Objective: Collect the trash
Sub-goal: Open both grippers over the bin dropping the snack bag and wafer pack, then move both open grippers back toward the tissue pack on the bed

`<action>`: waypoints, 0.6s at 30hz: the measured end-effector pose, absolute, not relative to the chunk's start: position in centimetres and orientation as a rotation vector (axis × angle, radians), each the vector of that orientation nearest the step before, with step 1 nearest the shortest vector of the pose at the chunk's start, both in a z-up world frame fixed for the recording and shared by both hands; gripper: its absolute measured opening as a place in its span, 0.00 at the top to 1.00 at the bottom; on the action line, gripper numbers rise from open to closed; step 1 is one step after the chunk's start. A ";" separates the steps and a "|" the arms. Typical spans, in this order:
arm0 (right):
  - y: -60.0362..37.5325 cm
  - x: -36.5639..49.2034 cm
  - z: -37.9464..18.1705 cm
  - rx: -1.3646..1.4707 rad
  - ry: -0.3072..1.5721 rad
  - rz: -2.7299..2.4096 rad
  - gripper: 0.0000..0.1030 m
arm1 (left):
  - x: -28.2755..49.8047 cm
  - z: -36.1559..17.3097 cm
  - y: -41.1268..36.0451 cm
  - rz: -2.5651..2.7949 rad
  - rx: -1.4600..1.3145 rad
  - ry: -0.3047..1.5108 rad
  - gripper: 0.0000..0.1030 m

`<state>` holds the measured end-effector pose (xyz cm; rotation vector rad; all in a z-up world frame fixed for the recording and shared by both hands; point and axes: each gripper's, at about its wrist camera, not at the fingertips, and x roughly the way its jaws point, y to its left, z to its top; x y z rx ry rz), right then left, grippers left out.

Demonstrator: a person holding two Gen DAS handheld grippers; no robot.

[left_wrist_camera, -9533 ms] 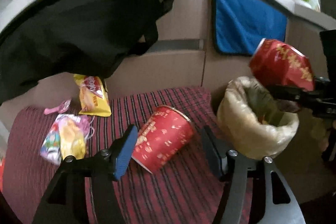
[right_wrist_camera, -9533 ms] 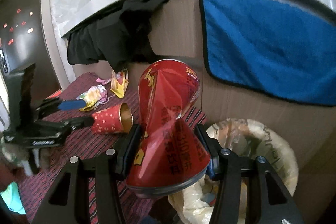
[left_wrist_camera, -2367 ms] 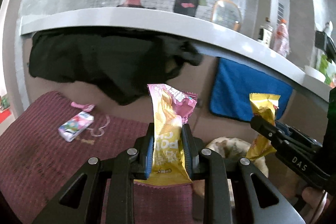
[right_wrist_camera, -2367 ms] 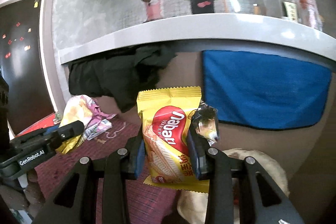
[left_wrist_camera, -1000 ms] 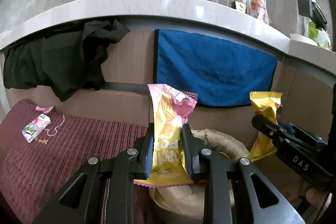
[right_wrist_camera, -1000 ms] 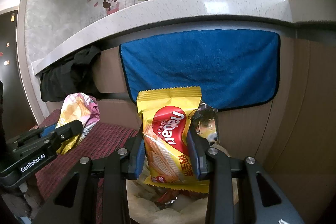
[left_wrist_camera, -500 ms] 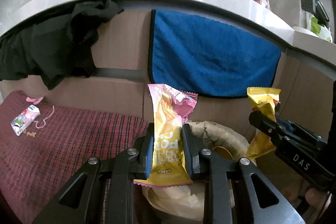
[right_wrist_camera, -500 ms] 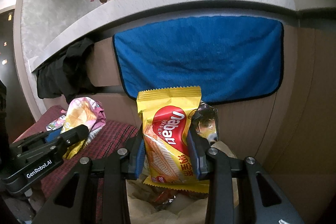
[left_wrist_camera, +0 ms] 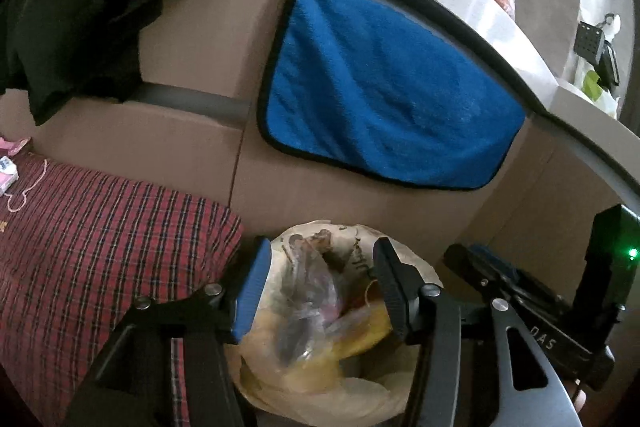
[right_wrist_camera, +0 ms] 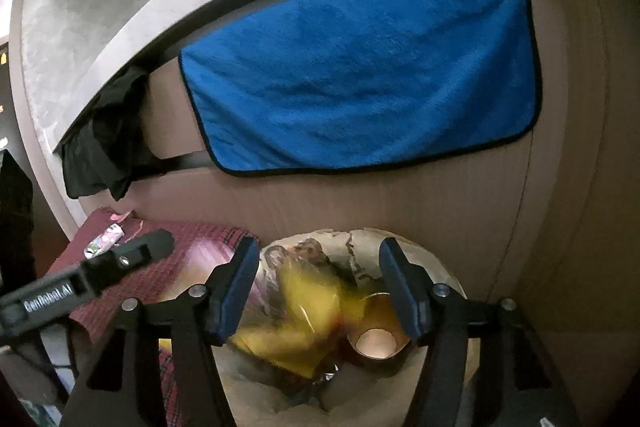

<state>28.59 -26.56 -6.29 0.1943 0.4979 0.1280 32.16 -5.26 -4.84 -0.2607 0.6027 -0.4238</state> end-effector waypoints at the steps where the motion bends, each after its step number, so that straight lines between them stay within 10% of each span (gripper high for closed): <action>1: -26.6 28.5 -6.3 0.192 0.499 0.122 0.42 | 32.1 -4.7 -5.0 -0.414 -0.256 0.602 0.47; 18: -19.0 27.0 -1.4 0.092 0.430 0.224 0.41 | 28.8 -2.5 9.4 -0.172 -0.224 0.523 0.47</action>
